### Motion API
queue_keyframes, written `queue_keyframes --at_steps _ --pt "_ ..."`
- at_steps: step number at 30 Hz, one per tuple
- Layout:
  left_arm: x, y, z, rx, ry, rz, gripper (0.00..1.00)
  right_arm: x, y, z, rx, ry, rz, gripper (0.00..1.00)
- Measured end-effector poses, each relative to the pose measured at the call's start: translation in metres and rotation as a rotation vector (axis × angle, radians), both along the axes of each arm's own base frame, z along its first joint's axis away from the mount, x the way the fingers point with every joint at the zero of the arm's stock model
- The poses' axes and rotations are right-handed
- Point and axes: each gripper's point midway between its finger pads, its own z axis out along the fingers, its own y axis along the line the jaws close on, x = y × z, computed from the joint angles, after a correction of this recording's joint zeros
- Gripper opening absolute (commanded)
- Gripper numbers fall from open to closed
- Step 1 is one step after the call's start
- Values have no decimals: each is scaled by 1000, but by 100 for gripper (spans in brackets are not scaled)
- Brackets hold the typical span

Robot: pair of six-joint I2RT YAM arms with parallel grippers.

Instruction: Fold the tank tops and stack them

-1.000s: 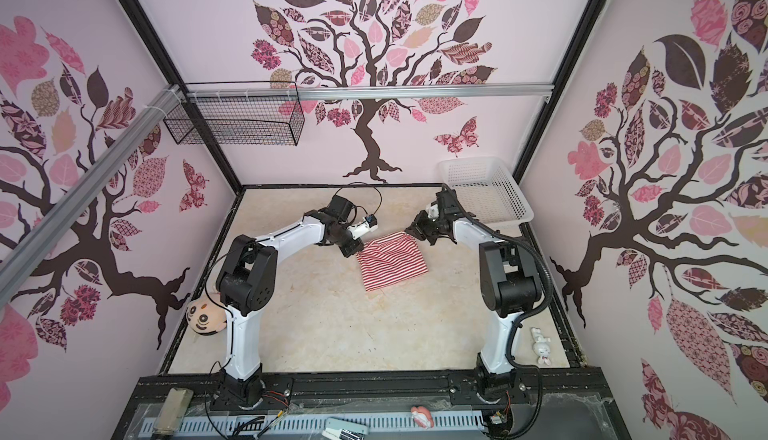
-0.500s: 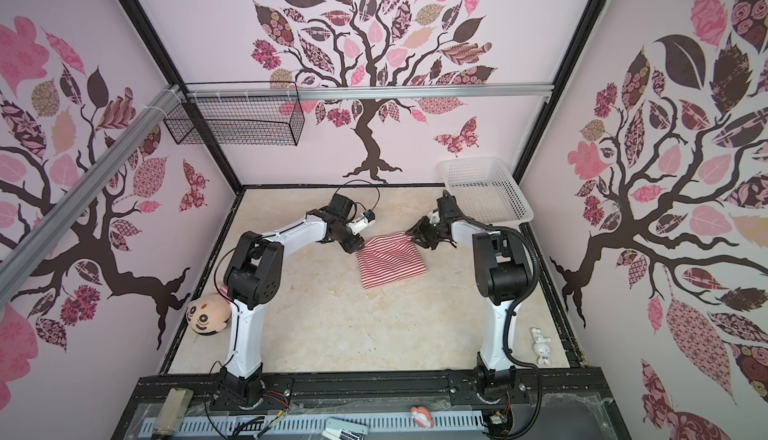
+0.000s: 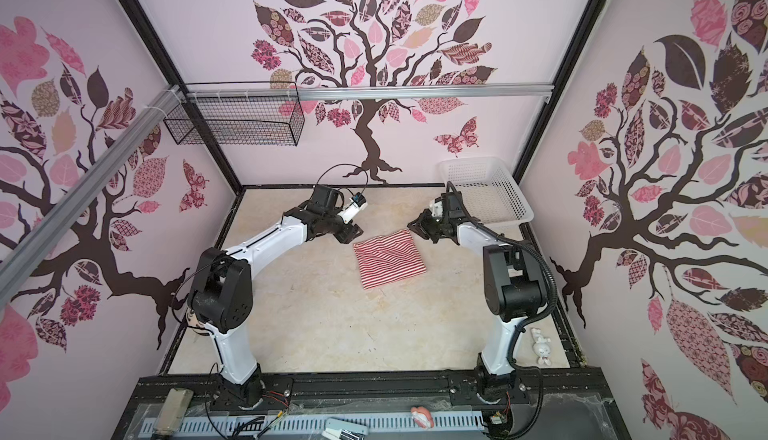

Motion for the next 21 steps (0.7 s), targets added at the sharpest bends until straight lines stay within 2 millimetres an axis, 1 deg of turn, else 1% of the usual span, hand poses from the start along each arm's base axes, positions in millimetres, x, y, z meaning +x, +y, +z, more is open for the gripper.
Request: queue_keyframes --at_steps 3,6,8,10,13,16,18,21 --pt "-19 -11 -20 -4 91 -52 58 3 7 -12 22 24 19 1" --pt "-38 -21 -42 12 164 -94 58 11 15 -29 40 54 39 1" --pt "-46 -25 -56 25 197 -109 58 16 19 -38 49 70 45 1" --pt "-49 -26 -71 38 228 -111 58 20 21 -46 53 85 46 2" --pt "-49 -21 -83 51 261 -101 57 31 22 -53 47 101 41 3" --pt "-51 -18 -90 63 288 -103 57 43 20 -63 32 124 25 6" --pt "-56 -17 -94 82 300 -118 57 46 16 -72 17 145 8 9" --pt "-61 -20 -99 110 310 -135 57 45 6 -85 -7 188 -22 10"
